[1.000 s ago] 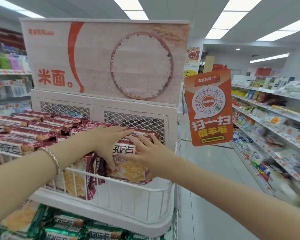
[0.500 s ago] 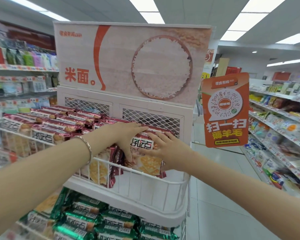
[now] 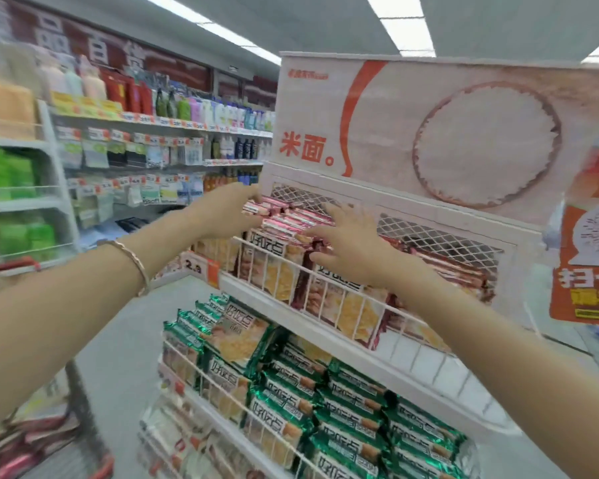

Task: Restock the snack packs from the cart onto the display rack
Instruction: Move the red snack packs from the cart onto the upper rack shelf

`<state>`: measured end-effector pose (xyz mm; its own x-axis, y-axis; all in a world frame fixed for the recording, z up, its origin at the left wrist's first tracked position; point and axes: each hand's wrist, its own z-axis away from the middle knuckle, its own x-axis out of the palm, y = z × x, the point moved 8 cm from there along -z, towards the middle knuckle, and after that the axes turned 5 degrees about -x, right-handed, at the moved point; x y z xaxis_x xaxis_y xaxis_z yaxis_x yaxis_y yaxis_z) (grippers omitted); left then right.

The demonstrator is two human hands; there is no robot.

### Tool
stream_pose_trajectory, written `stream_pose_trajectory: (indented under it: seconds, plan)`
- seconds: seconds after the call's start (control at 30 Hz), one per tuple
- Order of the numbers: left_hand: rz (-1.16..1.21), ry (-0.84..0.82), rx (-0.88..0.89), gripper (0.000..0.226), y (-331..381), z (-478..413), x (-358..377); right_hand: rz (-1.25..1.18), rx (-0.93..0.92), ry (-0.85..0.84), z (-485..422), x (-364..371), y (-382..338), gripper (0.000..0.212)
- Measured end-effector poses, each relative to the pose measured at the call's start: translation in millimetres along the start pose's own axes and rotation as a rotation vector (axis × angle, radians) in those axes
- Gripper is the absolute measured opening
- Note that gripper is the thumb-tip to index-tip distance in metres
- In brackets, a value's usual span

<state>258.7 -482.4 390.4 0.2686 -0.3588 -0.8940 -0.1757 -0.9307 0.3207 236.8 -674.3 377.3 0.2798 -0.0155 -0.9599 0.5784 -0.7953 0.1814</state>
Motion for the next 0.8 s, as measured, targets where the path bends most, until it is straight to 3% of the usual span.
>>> stream_pose_trajectory:
  seconds: [0.1, 0.37, 0.57, 0.8]
  plan:
    - [-0.055, 0.012, -0.122, 0.045, -92, 36, -12, 0.032, -0.127, -0.018, -46, 18, -83, 0.049]
    - [-0.102, -0.215, -0.489, 0.062, -323, 165, 29, -0.008, -0.402, -0.226, -129, 142, -301, 0.049]
    - [-0.054, -0.366, -0.66, 0.052, -432, 242, 81, -0.111, -0.535, -0.393, -160, 242, -412, 0.047]
    - [0.064, -0.458, -0.862, 0.048, -525, 293, 151, -0.226, -0.592, -0.537, -193, 341, -487, 0.046]
